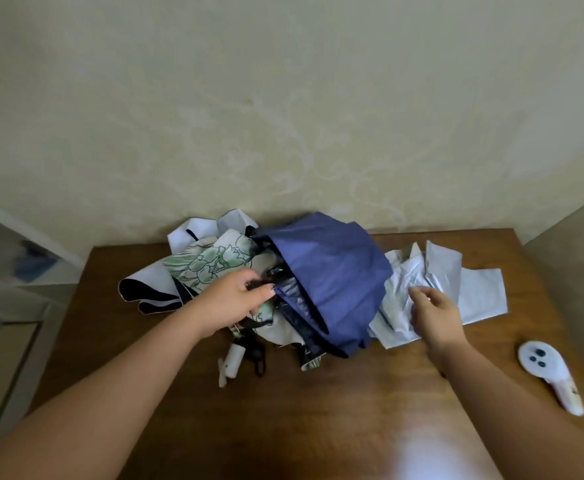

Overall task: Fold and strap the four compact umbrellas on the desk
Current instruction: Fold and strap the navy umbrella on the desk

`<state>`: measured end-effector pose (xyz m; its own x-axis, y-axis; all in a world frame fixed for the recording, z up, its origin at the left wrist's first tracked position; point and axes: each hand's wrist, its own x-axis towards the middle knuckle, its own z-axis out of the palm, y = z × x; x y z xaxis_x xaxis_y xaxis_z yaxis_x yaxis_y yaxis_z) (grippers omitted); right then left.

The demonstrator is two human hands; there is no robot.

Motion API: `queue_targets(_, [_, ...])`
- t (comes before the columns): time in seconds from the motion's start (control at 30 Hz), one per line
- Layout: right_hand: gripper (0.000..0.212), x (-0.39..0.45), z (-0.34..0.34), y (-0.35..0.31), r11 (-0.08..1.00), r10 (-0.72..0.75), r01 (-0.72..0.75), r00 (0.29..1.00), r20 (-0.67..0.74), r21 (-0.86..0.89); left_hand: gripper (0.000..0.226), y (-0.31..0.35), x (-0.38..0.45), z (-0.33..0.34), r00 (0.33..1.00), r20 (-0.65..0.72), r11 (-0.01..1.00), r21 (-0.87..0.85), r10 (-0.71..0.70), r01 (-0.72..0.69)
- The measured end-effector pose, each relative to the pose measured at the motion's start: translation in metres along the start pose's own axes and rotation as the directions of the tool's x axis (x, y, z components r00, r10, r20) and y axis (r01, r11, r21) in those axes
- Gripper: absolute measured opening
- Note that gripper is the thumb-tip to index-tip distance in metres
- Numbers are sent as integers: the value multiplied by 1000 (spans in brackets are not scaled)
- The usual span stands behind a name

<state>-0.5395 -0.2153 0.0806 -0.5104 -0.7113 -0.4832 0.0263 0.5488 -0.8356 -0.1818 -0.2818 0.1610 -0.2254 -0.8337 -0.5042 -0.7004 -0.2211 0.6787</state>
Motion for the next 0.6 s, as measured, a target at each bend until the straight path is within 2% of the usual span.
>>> queue_targets(0.07, [12,-15,7,-19,997,-74,73,997,25,31,23,-3,-13,-7,996,-74,990,134,57,-47])
queue_targets(0.13, [6,-29,13,-40,986,-163,161,986,36,51,34,-8,-28,-13,986,-131,984,159,106,-84])
queue_targets(0.23, [23,-52,20,-74,947,-314,322,934,170,-19,55,-14,-49,-27,970,-177,984,84,168,-155])
queue_targets(0.3, [34,-71,25,-91,923,-372,383,875,310,26,58,-14,-63,-37,950,-229,977,69,214,-204])
queue_targets(0.43, [41,-119,42,-117,914,-395,388,785,478,119,52,-14,-90,-57,905,-349,959,-52,243,-278])
queue_targets(0.5, [50,-134,48,-120,928,-368,345,790,490,141,49,-20,-100,-67,904,-361,952,-111,228,-285])
queue_targets(0.6, [65,-149,50,-121,944,-316,232,838,445,233,45,-27,-116,-79,945,-254,941,-214,207,-264])
